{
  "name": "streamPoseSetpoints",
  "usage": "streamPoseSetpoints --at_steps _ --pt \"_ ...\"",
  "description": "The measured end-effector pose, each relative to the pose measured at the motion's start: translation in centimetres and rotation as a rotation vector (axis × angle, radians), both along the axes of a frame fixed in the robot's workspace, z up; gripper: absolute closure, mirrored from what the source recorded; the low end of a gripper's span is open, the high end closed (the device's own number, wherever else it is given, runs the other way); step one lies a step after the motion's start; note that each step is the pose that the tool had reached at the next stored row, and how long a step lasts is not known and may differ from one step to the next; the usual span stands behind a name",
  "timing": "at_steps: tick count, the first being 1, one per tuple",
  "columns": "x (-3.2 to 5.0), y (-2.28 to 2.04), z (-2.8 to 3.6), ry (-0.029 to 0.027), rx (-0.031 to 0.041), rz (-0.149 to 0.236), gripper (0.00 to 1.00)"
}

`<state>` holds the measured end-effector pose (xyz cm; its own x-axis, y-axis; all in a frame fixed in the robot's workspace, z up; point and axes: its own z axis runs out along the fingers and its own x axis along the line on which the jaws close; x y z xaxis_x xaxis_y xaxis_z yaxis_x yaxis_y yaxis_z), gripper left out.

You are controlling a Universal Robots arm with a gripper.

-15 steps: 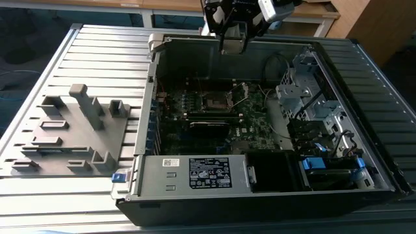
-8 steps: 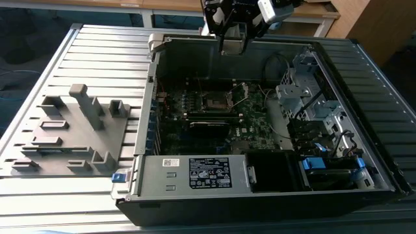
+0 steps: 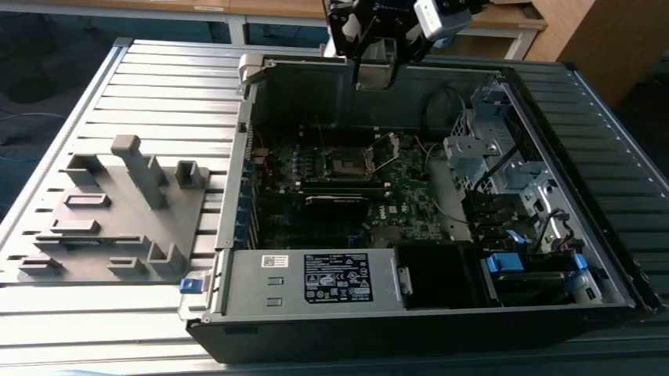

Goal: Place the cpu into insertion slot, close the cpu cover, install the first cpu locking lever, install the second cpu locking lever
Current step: 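Place the cpu into insertion slot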

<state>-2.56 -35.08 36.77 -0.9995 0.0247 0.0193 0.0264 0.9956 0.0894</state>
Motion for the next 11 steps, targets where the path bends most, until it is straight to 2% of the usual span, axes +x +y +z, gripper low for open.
streamPoseSetpoints --at_steps 11 --pt "0.00 0.01 -0.13 -0.0001 0.0001 0.000 0.46"
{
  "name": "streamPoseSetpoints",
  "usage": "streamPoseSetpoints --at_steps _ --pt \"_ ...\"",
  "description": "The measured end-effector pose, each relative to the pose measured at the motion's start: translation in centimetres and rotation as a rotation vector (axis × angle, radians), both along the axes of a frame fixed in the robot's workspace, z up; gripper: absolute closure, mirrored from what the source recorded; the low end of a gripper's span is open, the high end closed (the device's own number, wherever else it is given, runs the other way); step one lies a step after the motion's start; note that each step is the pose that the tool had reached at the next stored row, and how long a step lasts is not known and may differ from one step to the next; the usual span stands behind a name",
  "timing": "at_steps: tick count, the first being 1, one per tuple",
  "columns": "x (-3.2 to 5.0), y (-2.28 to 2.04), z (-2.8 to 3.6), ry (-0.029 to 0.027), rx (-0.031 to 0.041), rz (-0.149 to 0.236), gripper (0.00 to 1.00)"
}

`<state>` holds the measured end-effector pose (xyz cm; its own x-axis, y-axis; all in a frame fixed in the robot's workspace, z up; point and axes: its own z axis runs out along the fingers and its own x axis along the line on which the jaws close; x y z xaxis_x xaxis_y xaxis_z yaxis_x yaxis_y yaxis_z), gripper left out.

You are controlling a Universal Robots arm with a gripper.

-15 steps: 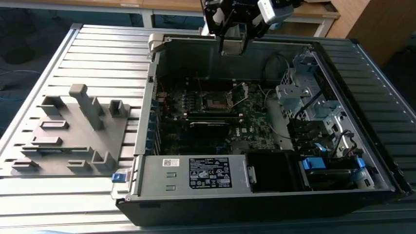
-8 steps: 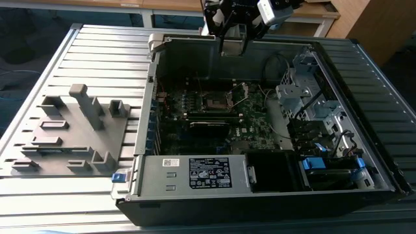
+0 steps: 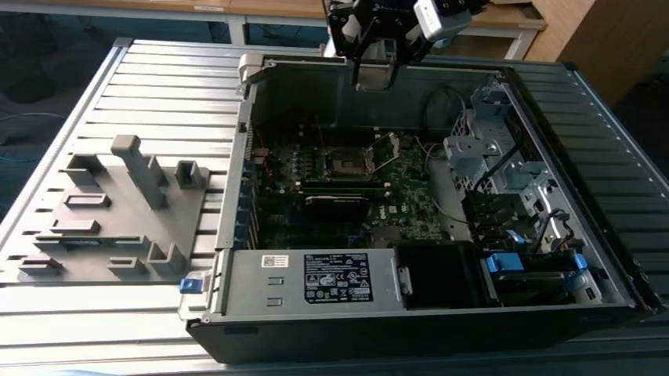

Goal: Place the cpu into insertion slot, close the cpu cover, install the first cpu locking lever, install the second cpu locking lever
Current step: 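Place the cpu into insertion slot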

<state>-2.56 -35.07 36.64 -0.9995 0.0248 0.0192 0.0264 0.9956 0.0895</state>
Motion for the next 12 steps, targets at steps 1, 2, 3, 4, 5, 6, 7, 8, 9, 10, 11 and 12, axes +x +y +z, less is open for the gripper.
streamPoseSetpoints --at_steps 1,2,3,4,5,6,7,8,9,10,11,12 --pt "0.00 0.00 -0.05 0.0000 0.0001 0.000 0.46" --pt "0.00 0.00 -0.11 0.0000 0.0000 0.000 0.46" --pt "0.00 -0.01 -0.19 0.0000 0.0000 0.000 0.46" --pt "0.00 0.00 -0.29 0.0001 -0.0001 0.000 0.46" --pt "0.00 0.00 -0.39 0.0000 -0.0001 0.000 0.46" --pt "0.00 0.00 -0.50 0.0001 -0.0001 0.000 0.46" --pt "0.00 0.00 -0.63 0.0000 -0.0001 0.000 0.46" --pt "0.00 0.00 -0.74 0.0001 -0.0002 0.000 0.46" --pt "0.00 0.00 -0.85 0.0001 -0.0002 0.000 0.46" --pt "0.00 0.00 -0.92 0.0001 -0.0002 0.000 0.46" --pt "0.00 0.00 -0.95 0.0002 -0.0004 0.000 0.46" --pt "0.00 0.00 -0.95 0.0002 -0.0005 0.000 0.46"
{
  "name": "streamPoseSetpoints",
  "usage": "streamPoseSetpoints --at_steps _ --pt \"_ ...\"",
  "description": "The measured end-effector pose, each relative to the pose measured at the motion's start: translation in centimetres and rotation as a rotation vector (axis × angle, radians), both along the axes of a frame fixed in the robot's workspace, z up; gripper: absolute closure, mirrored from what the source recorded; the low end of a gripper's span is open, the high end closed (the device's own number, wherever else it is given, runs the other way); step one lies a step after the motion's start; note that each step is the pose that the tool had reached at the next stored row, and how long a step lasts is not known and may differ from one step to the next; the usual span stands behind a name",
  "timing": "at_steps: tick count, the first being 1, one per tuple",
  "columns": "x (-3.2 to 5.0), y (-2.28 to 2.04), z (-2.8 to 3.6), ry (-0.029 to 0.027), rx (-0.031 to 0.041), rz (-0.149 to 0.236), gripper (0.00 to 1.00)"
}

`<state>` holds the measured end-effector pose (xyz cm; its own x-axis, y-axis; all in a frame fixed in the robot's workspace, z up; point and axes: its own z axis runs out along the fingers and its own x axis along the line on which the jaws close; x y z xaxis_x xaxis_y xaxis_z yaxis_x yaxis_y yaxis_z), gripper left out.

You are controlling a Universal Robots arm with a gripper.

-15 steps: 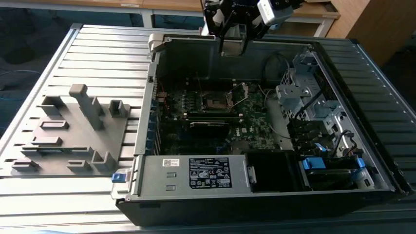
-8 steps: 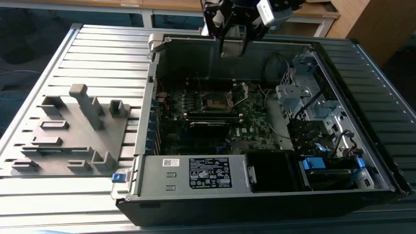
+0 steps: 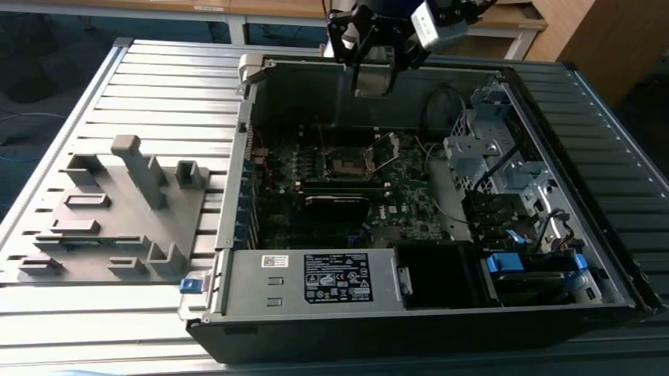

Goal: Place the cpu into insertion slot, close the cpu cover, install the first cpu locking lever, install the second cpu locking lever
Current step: 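Place the cpu into insertion slot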

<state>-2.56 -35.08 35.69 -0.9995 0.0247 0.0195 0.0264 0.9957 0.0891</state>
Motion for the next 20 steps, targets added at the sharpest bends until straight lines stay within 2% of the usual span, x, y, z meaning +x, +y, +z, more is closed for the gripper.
streamPoseSetpoints --at_steps 14,20 --pt "0.00 0.00 -0.30 -0.0002 0.0004 0.000 0.46" --pt "0.00 0.00 -0.69 -0.0001 0.0003 0.000 0.46"
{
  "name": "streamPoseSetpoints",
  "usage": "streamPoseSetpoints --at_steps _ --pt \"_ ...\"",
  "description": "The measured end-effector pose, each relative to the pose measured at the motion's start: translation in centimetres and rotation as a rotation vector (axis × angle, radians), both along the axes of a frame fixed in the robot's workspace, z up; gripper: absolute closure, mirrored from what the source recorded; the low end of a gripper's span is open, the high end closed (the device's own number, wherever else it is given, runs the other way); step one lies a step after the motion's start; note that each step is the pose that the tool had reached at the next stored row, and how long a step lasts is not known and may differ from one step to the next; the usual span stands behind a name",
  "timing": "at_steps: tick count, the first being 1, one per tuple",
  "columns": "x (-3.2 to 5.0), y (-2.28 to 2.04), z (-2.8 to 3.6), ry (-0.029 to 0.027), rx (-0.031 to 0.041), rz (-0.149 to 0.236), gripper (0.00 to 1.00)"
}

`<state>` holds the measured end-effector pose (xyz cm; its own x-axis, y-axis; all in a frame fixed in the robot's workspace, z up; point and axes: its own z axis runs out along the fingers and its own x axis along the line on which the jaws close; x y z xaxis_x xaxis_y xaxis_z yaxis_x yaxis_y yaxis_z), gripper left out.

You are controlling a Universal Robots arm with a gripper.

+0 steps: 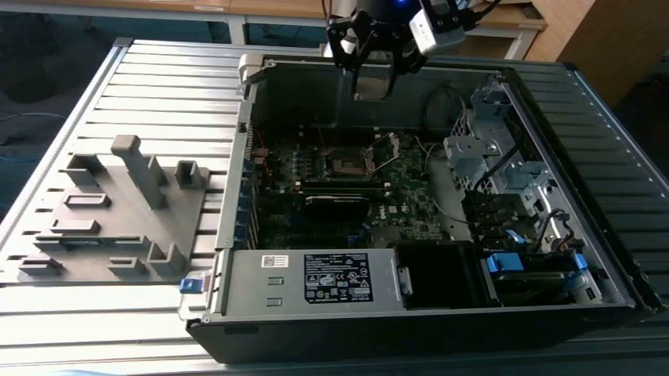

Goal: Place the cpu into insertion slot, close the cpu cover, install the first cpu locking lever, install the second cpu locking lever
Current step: 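Place the cpu into insertion slot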

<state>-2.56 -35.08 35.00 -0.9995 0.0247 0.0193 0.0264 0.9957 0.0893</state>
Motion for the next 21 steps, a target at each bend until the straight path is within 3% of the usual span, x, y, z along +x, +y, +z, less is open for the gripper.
streamPoseSetpoints --at_steps 21 --pt "0.00 0.00 -0.67 -0.0001 0.0001 0.000 0.46"
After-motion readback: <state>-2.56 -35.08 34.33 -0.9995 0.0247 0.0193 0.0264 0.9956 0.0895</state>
